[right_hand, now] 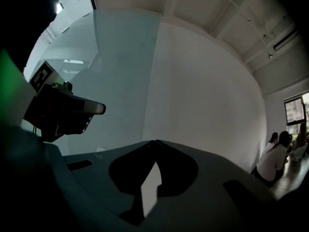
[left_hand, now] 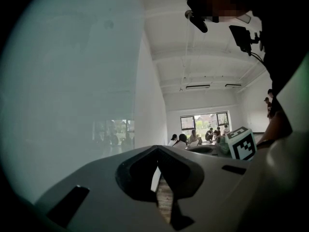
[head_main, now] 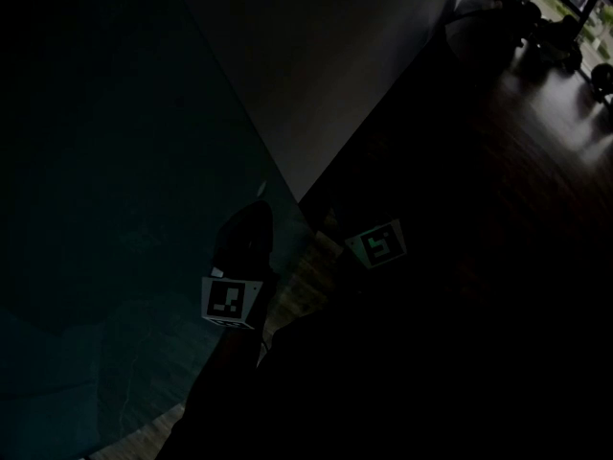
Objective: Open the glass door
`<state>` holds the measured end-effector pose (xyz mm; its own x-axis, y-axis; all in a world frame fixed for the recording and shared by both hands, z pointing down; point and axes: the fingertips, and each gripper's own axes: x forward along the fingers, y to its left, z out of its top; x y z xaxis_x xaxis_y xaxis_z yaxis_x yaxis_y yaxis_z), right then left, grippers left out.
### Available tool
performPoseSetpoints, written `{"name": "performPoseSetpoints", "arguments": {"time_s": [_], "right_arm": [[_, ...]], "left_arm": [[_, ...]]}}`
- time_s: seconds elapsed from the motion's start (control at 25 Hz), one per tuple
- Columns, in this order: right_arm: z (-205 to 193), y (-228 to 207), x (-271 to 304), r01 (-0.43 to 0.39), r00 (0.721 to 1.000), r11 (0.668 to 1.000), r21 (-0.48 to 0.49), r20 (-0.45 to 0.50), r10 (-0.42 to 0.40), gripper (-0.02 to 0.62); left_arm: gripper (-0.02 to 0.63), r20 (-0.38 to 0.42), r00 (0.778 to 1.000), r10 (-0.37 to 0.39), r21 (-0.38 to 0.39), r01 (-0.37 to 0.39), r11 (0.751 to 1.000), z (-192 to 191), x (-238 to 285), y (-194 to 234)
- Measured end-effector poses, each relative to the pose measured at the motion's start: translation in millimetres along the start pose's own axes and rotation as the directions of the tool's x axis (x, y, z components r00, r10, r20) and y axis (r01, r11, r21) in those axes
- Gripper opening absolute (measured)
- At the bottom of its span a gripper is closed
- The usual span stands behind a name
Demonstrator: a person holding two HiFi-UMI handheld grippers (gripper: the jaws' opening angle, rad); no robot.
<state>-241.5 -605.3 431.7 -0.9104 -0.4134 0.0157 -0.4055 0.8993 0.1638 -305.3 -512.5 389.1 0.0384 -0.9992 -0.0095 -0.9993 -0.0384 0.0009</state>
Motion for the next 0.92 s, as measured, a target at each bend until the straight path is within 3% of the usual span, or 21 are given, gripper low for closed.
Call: {"name": "performPoseSetpoints", "arguments": {"time_s": [0.24,0.6,0.92], "right_arm": [[28,-11,-10,0.028,0.997,1.000,0.012,-0.073,-0.027,-0.011],[8,-4,-2,0.014,1.000,0.999,0.039,-0.023,-0.013,-0.011],[7,-2,-5,0.004,1.000,0.999,0.033,-0.011,-0.004,-0.011]], "left_arm": [[0.006,-0.004,1.000,-0.020,-0.035,0.020,0.999,42,-5,-13],[0.006,-0.017,0.999,-0.044,0.008,0.044,0.999,20,-5,-19],[0.006,-0.023,0.999,-0.044,-0.003,0.044,0.999,11,-6,-22]]}}
